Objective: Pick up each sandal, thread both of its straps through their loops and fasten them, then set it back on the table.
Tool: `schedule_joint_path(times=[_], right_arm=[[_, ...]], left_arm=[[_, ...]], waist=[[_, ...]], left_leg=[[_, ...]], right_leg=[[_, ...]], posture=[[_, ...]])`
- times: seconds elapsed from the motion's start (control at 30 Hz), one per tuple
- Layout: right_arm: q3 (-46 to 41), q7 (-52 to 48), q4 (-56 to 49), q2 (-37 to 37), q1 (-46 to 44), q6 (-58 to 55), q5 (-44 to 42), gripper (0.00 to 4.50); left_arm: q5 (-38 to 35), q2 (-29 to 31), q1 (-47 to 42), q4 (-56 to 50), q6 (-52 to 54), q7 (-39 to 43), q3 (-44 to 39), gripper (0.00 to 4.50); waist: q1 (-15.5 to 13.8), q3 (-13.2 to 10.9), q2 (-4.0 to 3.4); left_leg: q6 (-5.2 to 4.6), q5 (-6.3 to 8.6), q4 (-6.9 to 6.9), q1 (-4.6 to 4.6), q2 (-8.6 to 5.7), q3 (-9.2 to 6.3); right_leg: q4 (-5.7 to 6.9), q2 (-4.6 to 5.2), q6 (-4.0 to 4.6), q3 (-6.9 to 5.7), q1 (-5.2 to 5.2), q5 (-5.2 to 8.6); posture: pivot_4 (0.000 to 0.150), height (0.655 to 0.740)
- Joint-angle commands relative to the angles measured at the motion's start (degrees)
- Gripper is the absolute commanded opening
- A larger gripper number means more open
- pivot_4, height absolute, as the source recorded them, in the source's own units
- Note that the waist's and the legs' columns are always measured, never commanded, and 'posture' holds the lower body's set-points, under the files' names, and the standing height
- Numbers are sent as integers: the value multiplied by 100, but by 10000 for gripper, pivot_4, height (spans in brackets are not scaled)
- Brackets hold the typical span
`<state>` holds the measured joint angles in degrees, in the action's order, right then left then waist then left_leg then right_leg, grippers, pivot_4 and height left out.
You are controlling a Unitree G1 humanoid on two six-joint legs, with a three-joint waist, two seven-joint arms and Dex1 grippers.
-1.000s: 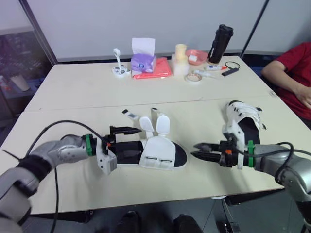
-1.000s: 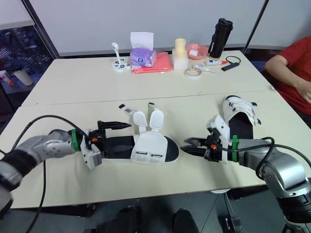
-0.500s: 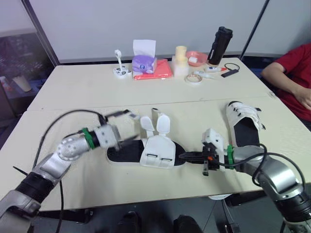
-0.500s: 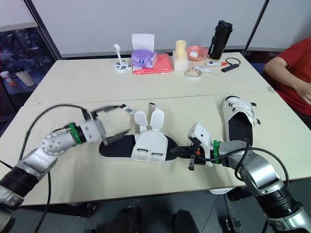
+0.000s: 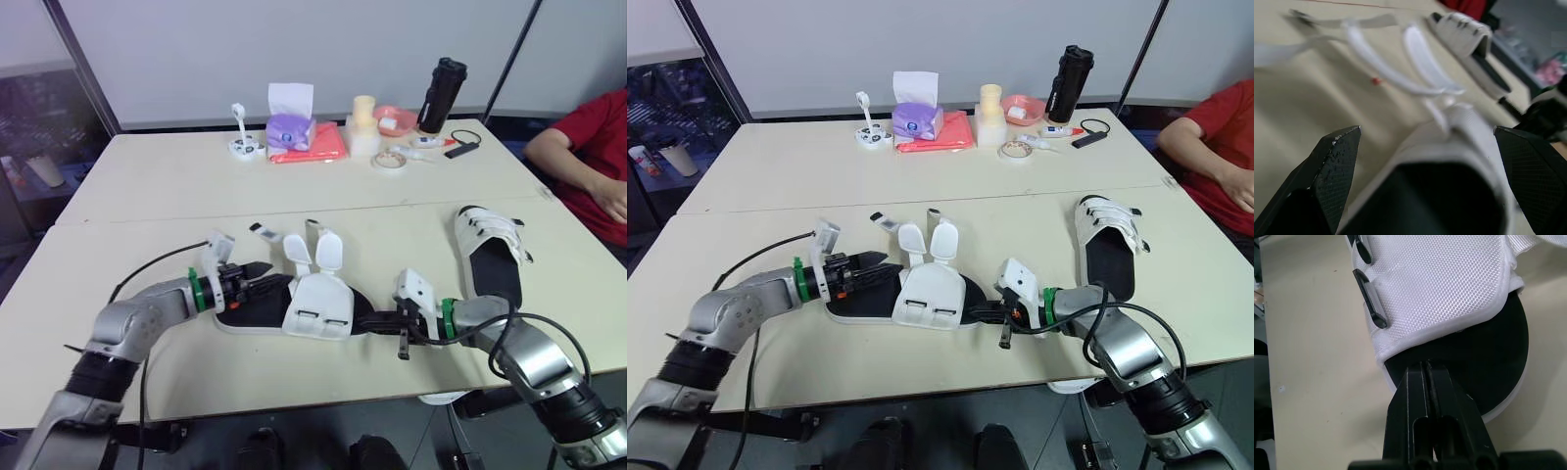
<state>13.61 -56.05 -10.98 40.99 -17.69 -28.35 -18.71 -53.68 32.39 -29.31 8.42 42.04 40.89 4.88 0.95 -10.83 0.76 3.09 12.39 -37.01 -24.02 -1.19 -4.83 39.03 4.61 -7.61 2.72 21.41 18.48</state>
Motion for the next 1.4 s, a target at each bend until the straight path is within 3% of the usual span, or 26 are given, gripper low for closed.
schedule_joint_path(times=[0.03, 0.17, 0.3, 0.57, 0.67, 0.9, 1.07, 1.13, 1.23, 1.33, 1.4], right_arm=[[114, 4, 80, -111, -38, 32, 161, 587], [126, 17, 101, -182, -25, 61, 245, 587], [156, 33, 151, -270, -40, 108, 346, 587], [182, 78, 227, -415, -65, 230, 523, 587], [171, 93, 219, -465, -38, 248, 566, 0], [159, 150, 216, -551, 5, 280, 617, 0], [183, 184, 300, -590, -3, 368, 711, 0], [173, 183, 368, -599, -21, 423, 756, 0], [141, 152, 462, -580, -33, 498, 781, 0], [105, 142, 569, -558, -32, 570, 794, 0], [90, 138, 627, -564, -16, 617, 796, 0]], left_arm=[[-145, -333, -420, 408, 381, -110, -440, 45000], [-121, -853, -1056, 1309, 836, -223, -767, 45000], [107, -1346, -1769, 2699, 605, -376, -1254, 45000], [680, -1577, -2816, 5065, -141, -532, -2099, 45000], [915, -1648, -2985, 5381, -533, -543, -2259, 36641], [1307, -1763, -3194, 5713, -933, -495, -2504, 364], [1701, -1733, -3324, 5725, -1234, -250, -2439, 364], [2232, -1722, -3308, 5333, -1786, 250, -1954, 364], [3109, -1650, -3060, 4338, -3021, 1039, -1082, 364], [4452, -1297, -2455, 3396, -5164, 1375, -22, 364], [5299, -917, -2136, 3330, -6980, 1300, 445, 364]], waist=[[2, 0, 0], [11, 1, 1], [19, 3, 4], [41, 3, 7], [21, 3, 7], [21, 2, 9], [23, 2, 9], [16, 1, 10], [2, -2, 15], [18, 1, 11], [13, 2, 9]], left_leg=[[0, 0, 1, 3, 0, 0], [0, 0, 4, 8, 0, -1], [0, 0, 3, 11, 0, 0], [0, 0, 7, 13, 0, 1], [1, 0, 7, 13, 0, 2], [1, 0, 8, 12, 0, 2], [1, 0, 12, 12, 0, 2], [1, 0, 12, 12, 0, 3], [4, -1, 14, 11, -1, 4], [6, -1, 24, 14, 0, 9], [13, -5, 56, 36, 0, 14]], right_leg=[[-1, 0, 0, 0, -2, 0], [0, -1, 0, 0, -5, 0], [-2, -2, 0, 0, -7, 0], [-3, -3, -1, 1, -4, 0], [-3, -2, -1, 1, -5, 0], [-4, -2, -1, 1, -5, 0], [-5, -2, -1, 1, -4, 1], [-6, -2, -1, 1, -4, 1], [-9, -2, -1, 0, -6, 0], [-23, 0, 1, 4, -10, -1], [-46, 3, 3, 10, -23, -3]], posture=[[1500, 7400], [1500, 7400], [1500, 7400], [1500, 7400], [1500, 7400], [1500, 7400], [1500, 7400], [1500, 7400], [1500, 7400], [1500, 7400], [1500, 7400]])
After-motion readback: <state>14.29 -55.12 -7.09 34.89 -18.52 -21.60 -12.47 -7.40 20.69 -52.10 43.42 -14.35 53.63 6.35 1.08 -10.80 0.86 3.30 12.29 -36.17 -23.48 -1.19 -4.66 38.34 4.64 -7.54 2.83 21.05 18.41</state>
